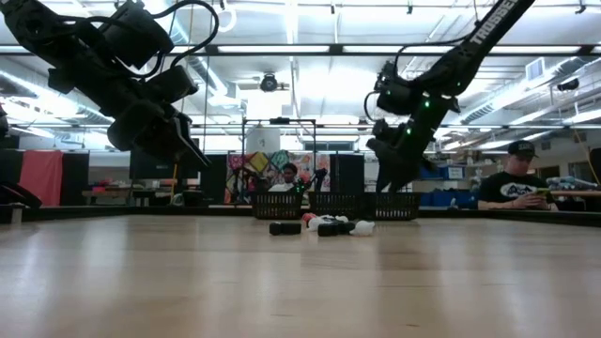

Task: Sort game pieces by color
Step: Put the white game piece into the right black basket

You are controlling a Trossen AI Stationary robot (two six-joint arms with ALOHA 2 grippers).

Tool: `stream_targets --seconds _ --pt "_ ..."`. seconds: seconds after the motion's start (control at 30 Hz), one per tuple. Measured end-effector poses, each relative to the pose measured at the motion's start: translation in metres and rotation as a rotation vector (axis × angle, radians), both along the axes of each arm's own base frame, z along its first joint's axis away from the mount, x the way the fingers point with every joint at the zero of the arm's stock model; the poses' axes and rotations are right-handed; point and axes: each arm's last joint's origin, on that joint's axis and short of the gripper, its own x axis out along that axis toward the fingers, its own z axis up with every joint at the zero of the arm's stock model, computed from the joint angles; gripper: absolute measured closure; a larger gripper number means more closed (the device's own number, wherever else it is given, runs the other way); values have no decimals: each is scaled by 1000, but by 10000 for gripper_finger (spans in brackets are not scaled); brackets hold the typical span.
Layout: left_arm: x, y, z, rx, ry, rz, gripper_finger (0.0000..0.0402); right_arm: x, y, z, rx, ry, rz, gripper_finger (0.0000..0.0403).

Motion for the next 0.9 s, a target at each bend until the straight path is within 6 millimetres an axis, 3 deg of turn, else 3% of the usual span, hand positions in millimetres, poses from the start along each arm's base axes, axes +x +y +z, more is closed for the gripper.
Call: stream_targets --seconds 0.27,0.43,0.53,0.67,0.77,0.9 --pt "0 0 0 3 1 -2 272 16 33 56 -235 -123 217 208" --pt "0 0 0 4 -1 -2 272 38 71 66 -280 -201 462 208" --pt "0 0 0 3 -2 -2 272 52 99 54 -273 -246 646 208" --pt "0 0 0 -25 -5 18 272 62 148 17 -249 -382 885 208" --pt "-1 0 -1 -41 1 29 272 61 182 -14 -271 -477 877 208" --pt "-1 0 -1 -24 5 15 272 50 214 -49 -357 -455 841 208"
